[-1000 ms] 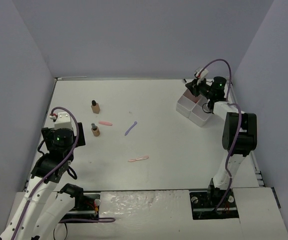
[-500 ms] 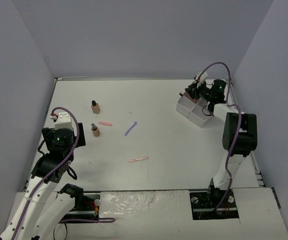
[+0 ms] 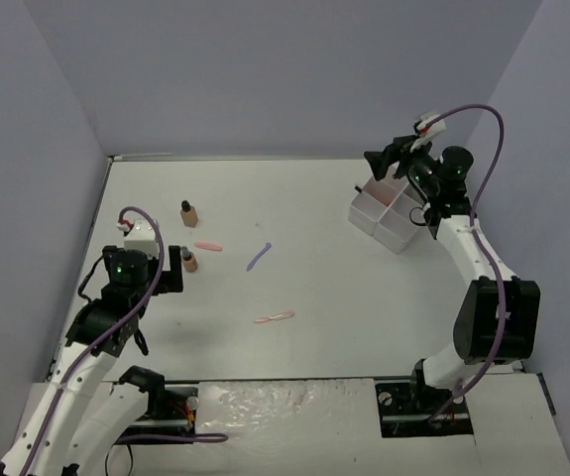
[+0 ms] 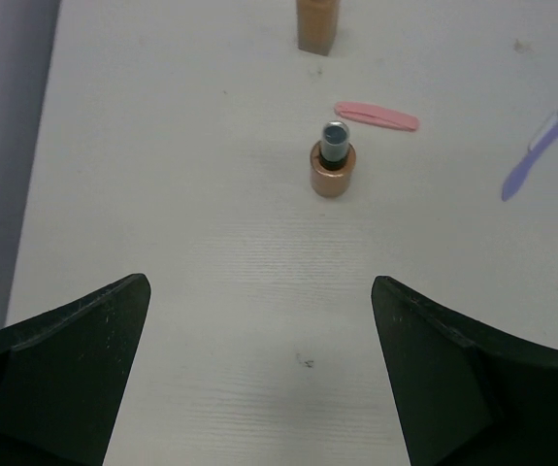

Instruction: Organize the makeup

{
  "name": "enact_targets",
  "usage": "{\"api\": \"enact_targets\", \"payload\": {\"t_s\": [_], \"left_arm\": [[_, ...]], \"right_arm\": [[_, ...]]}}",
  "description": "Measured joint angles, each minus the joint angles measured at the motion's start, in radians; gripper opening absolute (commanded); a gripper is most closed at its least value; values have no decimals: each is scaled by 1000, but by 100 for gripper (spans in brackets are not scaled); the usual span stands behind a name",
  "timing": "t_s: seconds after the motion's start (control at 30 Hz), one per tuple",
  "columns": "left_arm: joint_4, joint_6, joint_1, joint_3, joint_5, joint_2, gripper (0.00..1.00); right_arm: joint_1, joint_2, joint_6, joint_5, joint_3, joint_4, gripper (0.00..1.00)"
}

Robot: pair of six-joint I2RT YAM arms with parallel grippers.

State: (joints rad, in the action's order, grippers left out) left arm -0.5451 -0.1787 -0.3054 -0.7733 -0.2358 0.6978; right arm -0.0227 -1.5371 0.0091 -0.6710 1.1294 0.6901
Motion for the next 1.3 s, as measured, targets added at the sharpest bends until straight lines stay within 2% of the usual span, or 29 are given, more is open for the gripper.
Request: {"api": "enact_targets", "payload": {"t_s": [0.07, 0.2, 0.4, 0.53, 0.63, 0.77, 0.93, 1.17, 1.3], "left_arm": [[4, 10, 0, -25, 79, 58, 96], [1, 29, -43, -68, 213, 196, 96], [1, 73, -275, -143, 282, 393, 94], [3, 90, -370, -184, 298, 505, 91], [5, 92, -389, -192, 305, 545, 91], [18, 78, -389, -192, 277, 523, 93], [43, 28, -388, -192, 170, 414, 97], [36, -52, -349, -190, -61, 185, 97], [-7, -85, -233, -174, -131, 100, 97]], "right_arm": [[27, 64, 83, 28, 1, -19, 100], [74, 163, 241, 57, 1, -104, 100], [82, 349, 407, 73, -149, -243, 100], [92, 452, 374, 84, -208, -445, 100], [150, 492, 276, 107, -219, -598, 97], [334, 501, 173, 183, -245, -760, 96], [608, 440, 103, 297, -280, -870, 95], [820, 157, -3, 398, -224, -914, 93], [905, -18, -75, 437, -120, -932, 88]]}}
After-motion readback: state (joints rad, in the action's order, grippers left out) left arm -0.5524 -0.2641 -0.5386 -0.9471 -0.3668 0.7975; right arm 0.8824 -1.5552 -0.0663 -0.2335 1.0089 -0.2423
